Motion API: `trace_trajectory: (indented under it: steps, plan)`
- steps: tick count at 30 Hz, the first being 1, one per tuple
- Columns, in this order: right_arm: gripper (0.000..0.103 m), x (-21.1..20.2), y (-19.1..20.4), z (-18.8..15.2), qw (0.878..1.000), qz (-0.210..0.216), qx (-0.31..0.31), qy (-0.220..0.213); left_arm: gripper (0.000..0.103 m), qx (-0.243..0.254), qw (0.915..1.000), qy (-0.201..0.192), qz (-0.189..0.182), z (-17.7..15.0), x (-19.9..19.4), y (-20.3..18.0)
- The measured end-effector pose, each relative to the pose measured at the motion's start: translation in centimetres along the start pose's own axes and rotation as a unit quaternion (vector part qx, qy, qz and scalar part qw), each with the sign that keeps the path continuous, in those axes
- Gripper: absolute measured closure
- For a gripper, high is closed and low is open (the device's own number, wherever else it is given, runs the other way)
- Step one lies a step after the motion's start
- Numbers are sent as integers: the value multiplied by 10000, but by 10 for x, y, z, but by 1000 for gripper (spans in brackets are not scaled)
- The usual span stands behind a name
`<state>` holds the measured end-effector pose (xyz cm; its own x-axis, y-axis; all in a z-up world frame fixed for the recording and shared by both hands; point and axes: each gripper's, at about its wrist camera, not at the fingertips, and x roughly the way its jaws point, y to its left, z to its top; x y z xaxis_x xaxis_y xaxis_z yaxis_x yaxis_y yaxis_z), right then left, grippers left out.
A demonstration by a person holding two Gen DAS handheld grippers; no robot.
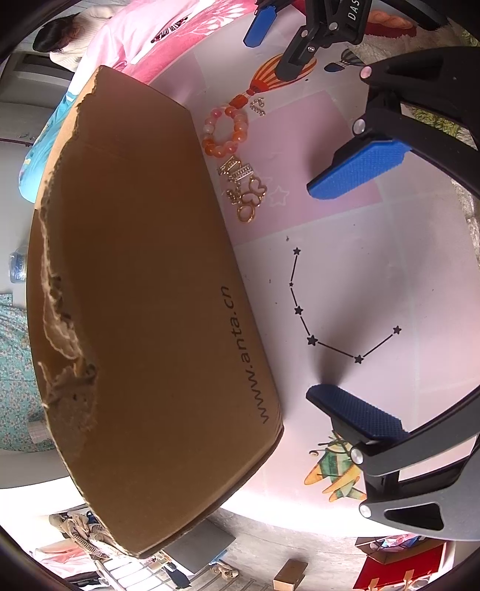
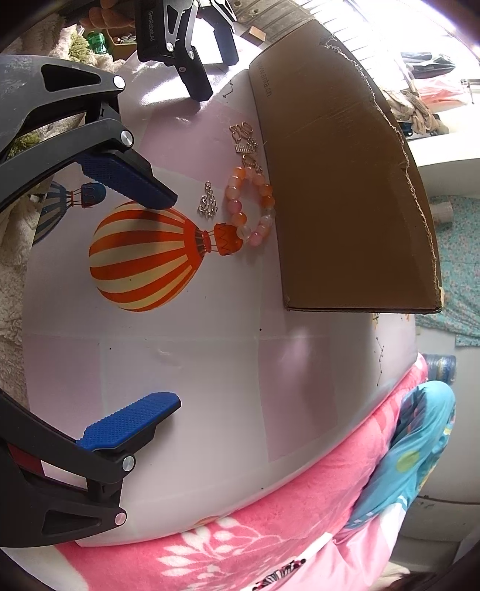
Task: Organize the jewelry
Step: 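Move the right gripper to the silver chain and close on it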
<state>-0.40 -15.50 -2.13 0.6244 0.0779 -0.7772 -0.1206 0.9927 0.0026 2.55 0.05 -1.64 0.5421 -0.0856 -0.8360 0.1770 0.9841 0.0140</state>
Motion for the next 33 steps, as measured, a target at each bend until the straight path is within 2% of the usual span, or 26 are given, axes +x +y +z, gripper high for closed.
trace_trajectory:
  steps: [4, 7, 10, 13, 19, 26, 33]
  plan:
    - [8, -3, 5, -4, 9994, 32, -328, -133, 4, 43, 9999, -108, -47, -3, -1, 1]
    - [8, -6, 5, -1, 9988, 302, -381, -82, 5, 50, 9997, -224, -90, -7, -3, 5]
    - [9, -15, 6, 5, 9972, 607, -304, -299, 6, 63, 9990, -410, -178, -11, -7, 8]
    - [16, -20, 11, 12, 9950, 857, -278, -438, 6, 170, 9975, -636, -273, -13, -14, 8]
    - [42, -10, 20, 20, 9914, 1284, -68, -238, 10, 504, 9927, -1013, -422, -15, -23, -3]
    - [66, 5, 31, 23, 9930, 1172, -157, -39, 17, 733, 9896, -1115, -535, -16, -22, -17]
    - [78, 8, 44, 21, 9949, 855, -518, -114, 27, 779, 9889, -1107, -610, -14, -20, -17]
